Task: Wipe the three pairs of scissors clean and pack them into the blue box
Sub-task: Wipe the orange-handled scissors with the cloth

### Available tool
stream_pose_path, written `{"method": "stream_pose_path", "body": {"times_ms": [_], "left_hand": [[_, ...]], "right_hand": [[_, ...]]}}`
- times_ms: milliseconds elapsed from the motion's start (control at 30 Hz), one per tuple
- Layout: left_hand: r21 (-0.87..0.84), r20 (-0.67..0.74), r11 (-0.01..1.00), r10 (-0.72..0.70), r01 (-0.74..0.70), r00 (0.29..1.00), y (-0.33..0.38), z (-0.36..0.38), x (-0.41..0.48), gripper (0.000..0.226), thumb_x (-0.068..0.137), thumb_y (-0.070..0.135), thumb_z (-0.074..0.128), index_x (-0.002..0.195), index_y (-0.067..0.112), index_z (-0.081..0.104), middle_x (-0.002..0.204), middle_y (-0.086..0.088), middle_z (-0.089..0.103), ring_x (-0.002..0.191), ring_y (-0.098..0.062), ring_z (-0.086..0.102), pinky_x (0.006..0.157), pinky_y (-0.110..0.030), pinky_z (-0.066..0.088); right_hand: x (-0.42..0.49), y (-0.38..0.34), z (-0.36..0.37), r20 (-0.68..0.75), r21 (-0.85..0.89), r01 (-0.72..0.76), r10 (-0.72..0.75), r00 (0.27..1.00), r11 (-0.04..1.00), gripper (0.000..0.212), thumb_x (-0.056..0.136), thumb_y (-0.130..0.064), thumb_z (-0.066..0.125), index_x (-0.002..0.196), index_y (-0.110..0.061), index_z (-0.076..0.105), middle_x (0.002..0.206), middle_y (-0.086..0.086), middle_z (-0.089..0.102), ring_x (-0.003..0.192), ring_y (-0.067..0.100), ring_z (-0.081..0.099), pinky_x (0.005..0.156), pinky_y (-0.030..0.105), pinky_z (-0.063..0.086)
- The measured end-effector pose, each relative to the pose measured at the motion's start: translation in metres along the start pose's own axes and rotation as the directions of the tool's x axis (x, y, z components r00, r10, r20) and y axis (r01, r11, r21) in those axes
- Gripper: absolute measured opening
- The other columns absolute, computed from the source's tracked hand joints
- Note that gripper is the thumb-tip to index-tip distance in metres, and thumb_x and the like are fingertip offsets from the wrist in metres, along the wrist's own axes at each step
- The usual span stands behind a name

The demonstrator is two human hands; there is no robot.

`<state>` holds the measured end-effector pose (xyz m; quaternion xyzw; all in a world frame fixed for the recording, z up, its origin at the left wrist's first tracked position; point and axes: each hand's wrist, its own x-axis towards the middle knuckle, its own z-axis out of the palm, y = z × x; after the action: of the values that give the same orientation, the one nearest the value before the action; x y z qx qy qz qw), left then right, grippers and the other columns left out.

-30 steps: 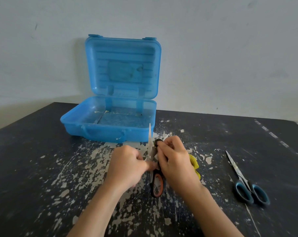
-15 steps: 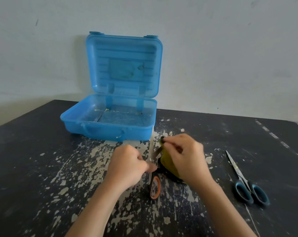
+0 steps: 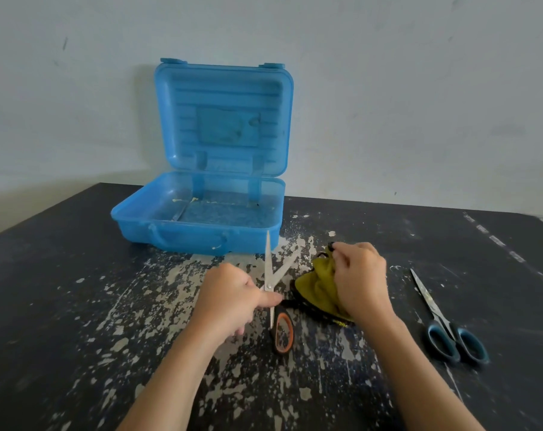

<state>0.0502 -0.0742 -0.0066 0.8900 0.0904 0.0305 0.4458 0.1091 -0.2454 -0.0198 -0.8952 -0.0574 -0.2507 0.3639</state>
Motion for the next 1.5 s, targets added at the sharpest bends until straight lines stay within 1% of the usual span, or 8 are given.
{"method": "stream_pose_path", "body": {"times_ms": [133,233,367,800,1033,1200,1367,1500], "left_hand": [[-0.281,0.082,0.943,-0.163,0.179,0.983,-0.002,-0.006,0.004,0.036,0.070,0.022,0.081,0.055,0.004,0.054,0.041,-0.003,0.047,0.031,-0.015,0.035,0.032,-0.019,0.025],[-0.331,0.142,0.921,-0.165,0.204,0.976,-0.001,-0.009,0.003,0.030,0.070,0.019,0.080,0.060,0.002,0.056,0.040,-0.001,0.044,0.030,-0.014,0.032,0.031,-0.019,0.021],[-0.324,0.189,0.924,-0.145,0.201,0.971,0.001,-0.011,0.000,0.030,0.071,0.020,0.079,0.061,0.004,0.056,0.039,0.000,0.043,0.030,-0.013,0.031,0.032,-0.019,0.020],[-0.289,0.222,0.943,-0.102,0.165,0.970,0.004,-0.010,-0.005,0.035,0.072,0.024,0.079,0.057,0.005,0.055,0.039,-0.002,0.043,0.030,-0.013,0.032,0.033,-0.016,0.022],[-0.236,0.159,0.961,-0.111,0.147,0.981,0.002,-0.004,-0.004,0.034,0.071,0.025,0.081,0.056,0.005,0.057,0.039,-0.001,0.045,0.030,-0.014,0.035,0.033,-0.019,0.025],[-0.219,0.064,0.972,-0.076,0.088,0.995,0.001,0.000,-0.003,0.034,0.069,0.023,0.082,0.057,0.003,0.058,0.040,-0.003,0.048,0.030,-0.015,0.036,0.032,-0.019,0.027],[-0.112,0.007,0.994,0.004,-0.004,1.000,0.002,0.002,-0.005,0.036,0.070,0.024,0.082,0.060,-0.001,0.059,0.042,-0.006,0.050,0.028,-0.016,0.037,0.031,-0.018,0.028],[-0.011,0.032,0.998,0.059,-0.059,0.998,0.003,0.003,-0.006,0.039,0.069,0.029,0.082,0.056,0.000,0.059,0.040,-0.005,0.053,0.027,-0.015,0.040,0.033,-0.016,0.030]], "right_hand": [[-0.013,-0.020,-0.009,0.075,0.338,0.138,-0.173,0.982,0.931,0.020,0.087,-0.010,0.058,0.103,-0.013,0.069,0.093,-0.006,0.060,0.075,0.004,0.056,0.065,0.006,0.043],[-0.027,-0.032,-0.001,0.256,0.348,0.293,-0.391,0.884,0.890,0.021,0.085,-0.012,0.061,0.104,-0.015,0.069,0.092,-0.007,0.059,0.076,0.000,0.055,0.068,0.007,0.045],[-0.030,-0.025,0.008,0.177,0.307,0.421,-0.485,0.856,0.854,0.019,0.084,-0.008,0.062,0.101,-0.008,0.070,0.087,0.001,0.054,0.074,0.001,0.051,0.068,0.003,0.039],[-0.013,-0.017,0.018,-0.033,0.133,0.251,-0.249,0.968,0.959,0.025,0.083,0.010,0.054,0.104,0.003,0.067,0.086,0.013,0.054,0.075,0.022,0.050,0.065,0.027,0.043],[-0.001,-0.013,0.010,-0.086,0.137,0.002,0.010,0.996,0.991,0.024,0.091,-0.001,0.048,0.109,-0.001,0.065,0.100,0.014,0.057,0.085,0.019,0.049,0.065,0.012,0.030],[-0.024,-0.036,-0.002,0.144,0.180,0.201,-0.227,0.963,0.963,0.021,0.091,-0.012,0.054,0.107,-0.012,0.067,0.092,0.000,0.054,0.063,0.005,0.048,0.056,0.007,0.042],[-0.030,-0.034,0.009,0.175,0.074,0.263,-0.272,0.946,0.962,0.022,0.092,-0.006,0.047,0.078,0.003,0.062,0.079,0.003,0.040,0.062,0.011,0.037,0.057,0.010,0.034],[-0.012,-0.023,0.006,0.188,-0.088,0.173,-0.154,0.970,0.981,0.042,0.093,-0.004,0.040,0.053,-0.013,0.033,0.068,-0.002,0.033,0.065,0.018,0.039,0.052,0.021,0.033]]}}
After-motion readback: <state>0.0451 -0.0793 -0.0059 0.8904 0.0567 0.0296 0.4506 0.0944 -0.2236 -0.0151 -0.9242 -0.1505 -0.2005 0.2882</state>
